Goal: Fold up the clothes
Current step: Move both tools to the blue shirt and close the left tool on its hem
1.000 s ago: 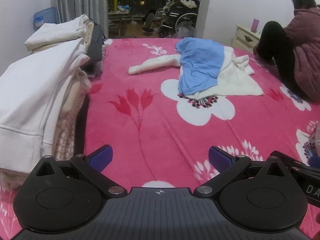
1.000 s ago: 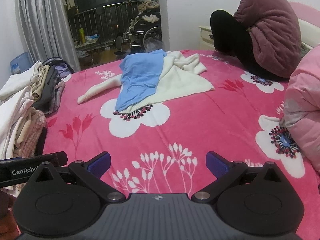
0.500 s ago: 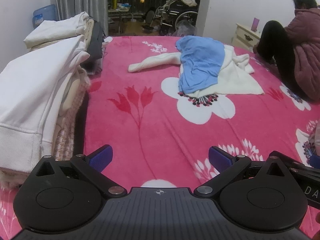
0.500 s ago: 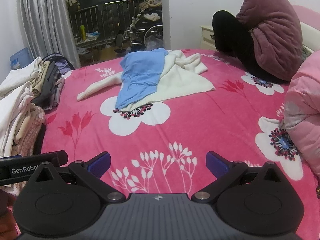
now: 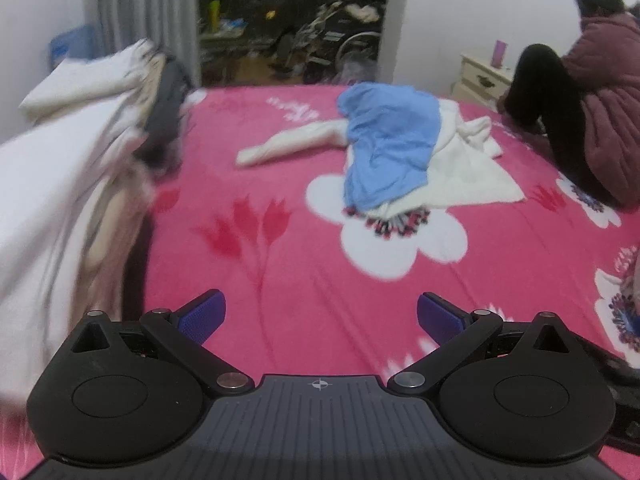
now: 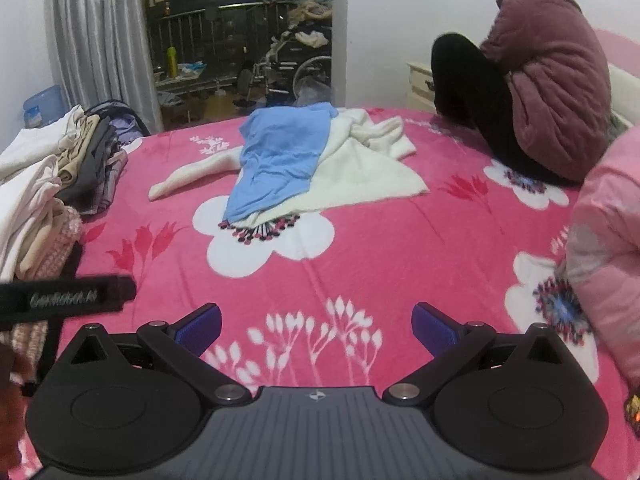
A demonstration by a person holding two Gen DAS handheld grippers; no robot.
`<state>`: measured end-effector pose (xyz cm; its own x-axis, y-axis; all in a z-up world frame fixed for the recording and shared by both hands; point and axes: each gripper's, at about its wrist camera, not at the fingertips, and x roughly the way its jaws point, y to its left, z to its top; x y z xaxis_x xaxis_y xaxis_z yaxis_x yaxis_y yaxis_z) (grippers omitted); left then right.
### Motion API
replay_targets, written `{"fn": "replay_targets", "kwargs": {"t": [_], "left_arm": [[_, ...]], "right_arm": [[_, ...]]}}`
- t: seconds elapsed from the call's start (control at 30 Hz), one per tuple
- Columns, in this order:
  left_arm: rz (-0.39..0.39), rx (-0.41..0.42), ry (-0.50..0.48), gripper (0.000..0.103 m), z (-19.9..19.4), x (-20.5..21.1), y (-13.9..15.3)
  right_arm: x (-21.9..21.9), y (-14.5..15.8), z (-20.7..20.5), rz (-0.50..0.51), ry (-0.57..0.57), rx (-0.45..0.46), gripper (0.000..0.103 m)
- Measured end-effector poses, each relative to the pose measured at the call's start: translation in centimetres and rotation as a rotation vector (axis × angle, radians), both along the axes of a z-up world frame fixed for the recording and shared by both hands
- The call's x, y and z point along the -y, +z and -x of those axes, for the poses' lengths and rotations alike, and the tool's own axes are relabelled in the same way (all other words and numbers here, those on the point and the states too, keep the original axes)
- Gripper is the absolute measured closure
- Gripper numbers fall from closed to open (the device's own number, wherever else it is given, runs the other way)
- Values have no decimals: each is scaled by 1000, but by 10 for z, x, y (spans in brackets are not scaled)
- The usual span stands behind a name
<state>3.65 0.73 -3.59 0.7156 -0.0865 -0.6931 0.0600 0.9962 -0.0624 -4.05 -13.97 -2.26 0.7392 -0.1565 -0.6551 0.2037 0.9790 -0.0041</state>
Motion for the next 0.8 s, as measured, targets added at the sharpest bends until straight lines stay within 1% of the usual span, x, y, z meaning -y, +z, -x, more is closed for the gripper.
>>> {"fn": "replay_targets", "kwargs": {"t": [0.1, 0.17, 0.23, 0.3, 0.4, 0.47, 0.57, 0.67, 0.73, 0.77, 0.8], "left_arm": [[-35, 18, -35, 0, -35, 8, -8], [-46, 30, -43, 0, -58, 14, -16], [-61, 43, -62, 0, -79, 19, -25], [-77, 59, -73, 0, -99, 27, -36], [-80, 72, -112, 0, -126, 39, -48], [-82, 97, -146, 0, -141, 48, -55], [-104, 136, -185, 2, -164, 59, -65], [-132, 144, -188, 7, -190, 66, -77], [-141, 141, -188, 17, -207, 68, -85], [-140, 131, -194, 27, -214, 68, -89], [-138, 119, -199, 34, -220, 68, -94]], "right_arm": [[13, -4, -20, 50, 50, 18, 0], [25, -8, -36, 84, 57, 29, 0], [42, -11, -56, 96, 58, 41, 0], [59, -14, -77, 82, 63, 62, 0], [82, -20, -109, 33, 85, 104, 0], [91, -25, -132, 12, 122, 144, 0], [98, -30, -174, -16, 182, 190, 3], [106, -36, -218, -74, 211, 211, 8], [112, -38, -248, -108, 213, 212, 17], [115, -42, -263, -130, 208, 205, 20], [118, -45, -279, -152, 204, 198, 25]]}}
